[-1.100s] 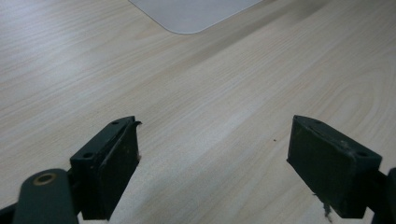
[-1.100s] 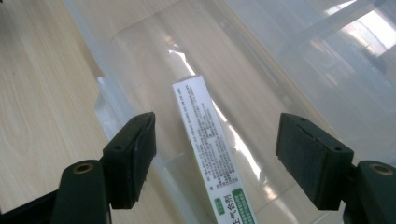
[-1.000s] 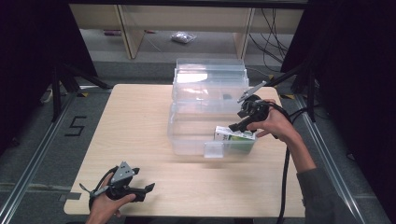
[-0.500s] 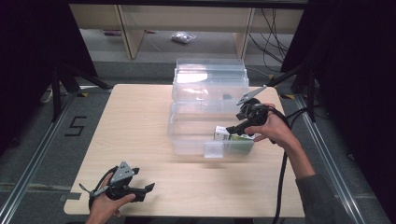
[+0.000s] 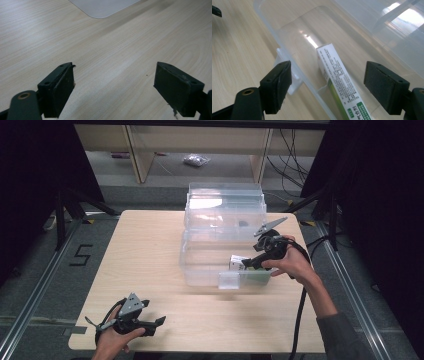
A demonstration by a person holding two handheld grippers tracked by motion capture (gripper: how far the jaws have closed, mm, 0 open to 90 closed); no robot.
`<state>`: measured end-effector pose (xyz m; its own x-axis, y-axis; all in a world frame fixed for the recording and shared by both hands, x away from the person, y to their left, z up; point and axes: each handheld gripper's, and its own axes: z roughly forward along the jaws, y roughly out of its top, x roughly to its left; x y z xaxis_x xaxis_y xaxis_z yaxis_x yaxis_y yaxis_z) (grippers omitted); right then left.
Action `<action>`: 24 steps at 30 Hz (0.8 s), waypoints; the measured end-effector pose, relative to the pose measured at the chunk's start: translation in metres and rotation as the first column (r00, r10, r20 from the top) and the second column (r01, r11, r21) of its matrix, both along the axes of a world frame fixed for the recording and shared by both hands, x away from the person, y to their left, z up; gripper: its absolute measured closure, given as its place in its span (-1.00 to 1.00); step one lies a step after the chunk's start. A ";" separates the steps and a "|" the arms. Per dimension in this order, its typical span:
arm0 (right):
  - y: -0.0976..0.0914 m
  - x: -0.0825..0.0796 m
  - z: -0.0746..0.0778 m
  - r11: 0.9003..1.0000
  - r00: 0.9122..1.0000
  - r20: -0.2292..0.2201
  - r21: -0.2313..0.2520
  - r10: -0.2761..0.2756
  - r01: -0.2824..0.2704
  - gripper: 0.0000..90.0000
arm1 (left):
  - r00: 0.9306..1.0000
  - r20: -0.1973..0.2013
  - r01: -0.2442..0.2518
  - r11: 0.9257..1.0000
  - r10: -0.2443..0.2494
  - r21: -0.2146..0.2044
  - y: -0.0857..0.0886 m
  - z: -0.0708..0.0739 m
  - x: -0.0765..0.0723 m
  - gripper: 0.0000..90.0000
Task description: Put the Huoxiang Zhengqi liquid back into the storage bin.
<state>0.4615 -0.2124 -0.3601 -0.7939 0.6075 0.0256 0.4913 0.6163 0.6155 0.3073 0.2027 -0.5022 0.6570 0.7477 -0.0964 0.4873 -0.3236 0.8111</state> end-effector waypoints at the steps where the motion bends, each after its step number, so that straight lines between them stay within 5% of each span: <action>1: 0.000 -0.001 0.000 1.000 1.000 -0.016 0.000 -0.010 0.011 -0.48 | 1.000 0.000 0.000 1.000 0.000 0.000 0.000 0.000 0.000 -0.65; 9: 0.001 -0.007 -0.002 1.000 1.000 0.006 0.013 0.003 -0.003 -0.50 | 1.000 0.000 -0.001 1.000 0.001 0.002 0.000 0.000 0.000 -0.65; 16: 0.002 -0.016 -0.004 0.999 0.999 -0.018 0.032 -0.036 0.036 -0.51 | 1.000 0.000 0.001 1.000 -0.001 0.006 0.000 0.000 0.000 -0.65; 19: 0.000 -0.017 -0.009 0.999 0.999 0.036 0.045 0.007 -0.008 -0.52 | 1.000 0.001 0.000 1.000 0.000 0.002 0.000 0.000 0.000 -0.65; 20: 0.000 -0.021 -0.007 0.999 1.000 -0.003 0.043 -0.017 0.017 -0.52 | 1.000 0.000 -0.002 1.000 0.002 0.002 0.000 0.000 0.000 -0.65; 21: 0.000 -0.021 -0.010 0.999 1.000 0.021 0.053 -0.011 0.010 -0.52 | 1.000 0.001 -0.004 1.000 0.004 0.003 0.000 0.000 0.000 -0.65; 24: 0.000 -0.027 -0.010 0.999 1.000 0.000 0.051 -0.021 0.021 -0.52 | 1.000 0.001 -0.001 1.000 0.001 0.002 0.000 0.000 0.000 -0.65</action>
